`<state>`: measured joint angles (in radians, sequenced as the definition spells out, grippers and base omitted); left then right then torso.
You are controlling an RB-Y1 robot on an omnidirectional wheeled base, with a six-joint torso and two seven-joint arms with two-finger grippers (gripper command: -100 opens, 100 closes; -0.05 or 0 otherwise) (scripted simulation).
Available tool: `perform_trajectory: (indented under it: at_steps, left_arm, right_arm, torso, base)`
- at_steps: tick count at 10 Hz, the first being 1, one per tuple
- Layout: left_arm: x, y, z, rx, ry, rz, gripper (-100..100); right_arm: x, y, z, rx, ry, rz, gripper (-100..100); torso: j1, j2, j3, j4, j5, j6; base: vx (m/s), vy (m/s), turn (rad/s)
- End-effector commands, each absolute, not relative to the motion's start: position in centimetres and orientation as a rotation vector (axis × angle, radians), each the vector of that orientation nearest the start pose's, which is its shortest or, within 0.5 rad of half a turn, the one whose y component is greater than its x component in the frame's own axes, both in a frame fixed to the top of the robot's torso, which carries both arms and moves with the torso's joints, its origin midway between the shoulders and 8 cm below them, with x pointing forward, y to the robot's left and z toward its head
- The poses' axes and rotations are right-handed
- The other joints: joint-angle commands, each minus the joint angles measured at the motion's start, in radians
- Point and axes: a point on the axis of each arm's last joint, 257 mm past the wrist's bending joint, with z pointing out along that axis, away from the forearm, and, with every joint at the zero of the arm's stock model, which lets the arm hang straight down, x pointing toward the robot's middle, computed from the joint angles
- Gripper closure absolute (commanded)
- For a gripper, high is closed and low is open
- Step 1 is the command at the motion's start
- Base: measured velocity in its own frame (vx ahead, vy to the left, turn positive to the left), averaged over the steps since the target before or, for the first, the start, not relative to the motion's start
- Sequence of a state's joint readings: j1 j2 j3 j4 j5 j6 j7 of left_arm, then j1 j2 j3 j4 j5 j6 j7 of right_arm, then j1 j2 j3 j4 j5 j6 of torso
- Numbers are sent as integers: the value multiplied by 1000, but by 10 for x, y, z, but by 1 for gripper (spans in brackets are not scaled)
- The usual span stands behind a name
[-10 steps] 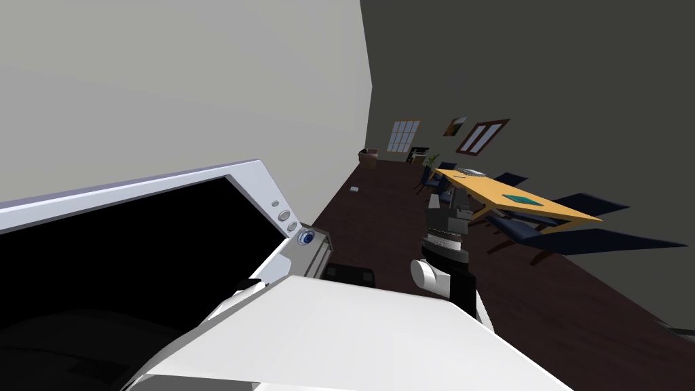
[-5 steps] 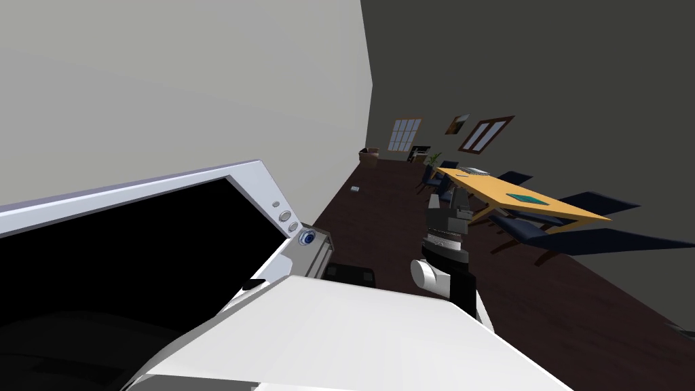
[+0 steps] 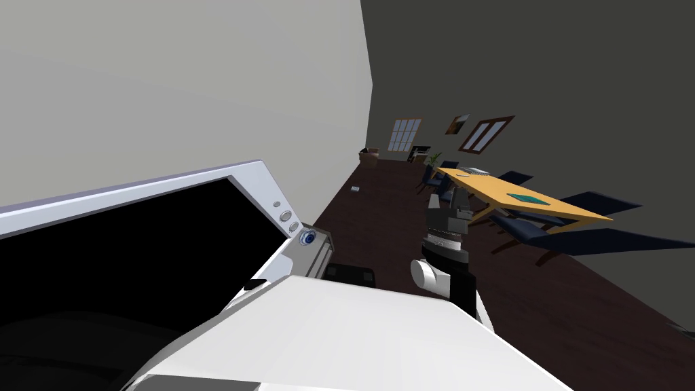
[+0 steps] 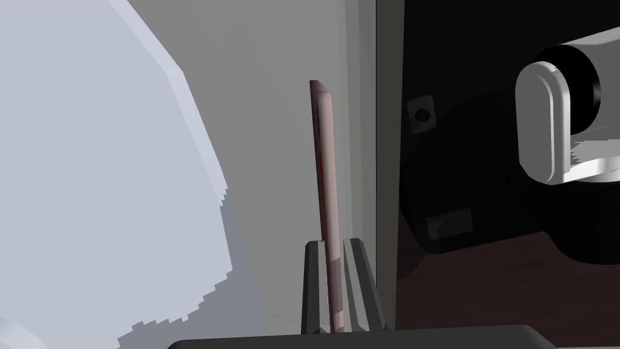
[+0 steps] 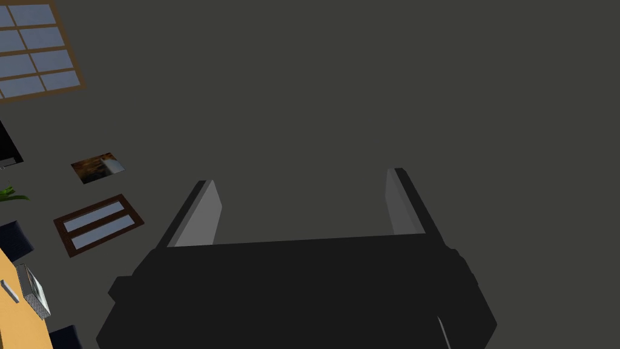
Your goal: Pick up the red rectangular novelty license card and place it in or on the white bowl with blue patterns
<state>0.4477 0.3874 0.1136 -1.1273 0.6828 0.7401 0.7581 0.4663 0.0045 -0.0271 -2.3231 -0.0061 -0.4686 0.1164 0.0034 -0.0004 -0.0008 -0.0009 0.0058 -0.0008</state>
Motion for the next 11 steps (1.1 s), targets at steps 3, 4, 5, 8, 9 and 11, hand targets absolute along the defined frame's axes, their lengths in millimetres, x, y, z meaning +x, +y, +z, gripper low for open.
perform_trajectory:
  at_steps: [3,4,5,8,9,11]
  left_arm:
    - [68,425,-611,-3111,343,-144,0]
    - [67,433,-603,-3108,342,-143,100]
    - [66,434,-600,-3109,341,-143,100]
    - [65,439,-593,-3109,341,-142,100]
    - [65,439,-593,-3109,341,-141,0]
    - [72,451,-578,-3112,298,-157,100]
  right_arm:
    - [340,-284,49,585,600,1191,0]
    - [340,-284,49,585,600,1191,0]
    - [340,-284,49,586,600,1191,0]
    - [340,-284,49,586,600,1191,0]
    - [340,-284,49,585,600,1191,0]
    - [340,-284,49,586,600,1191,0]
  torso:
    - [0,0,0,0,0,0]
    - [0,0,0,0,0,0]
    - [-2,0,0,0,-1,0]
    - [-3,0,0,0,-1,0]
    - [-2,0,0,0,-1,0]
    - [-1,-2,-1,0,-1,0]
  base:
    - [0,0,0]
    - [3,-26,-14]
    - [1,-41,-8]
    - [5,-30,-4]
    - [0,0,0]
    - [49,-2,-34]
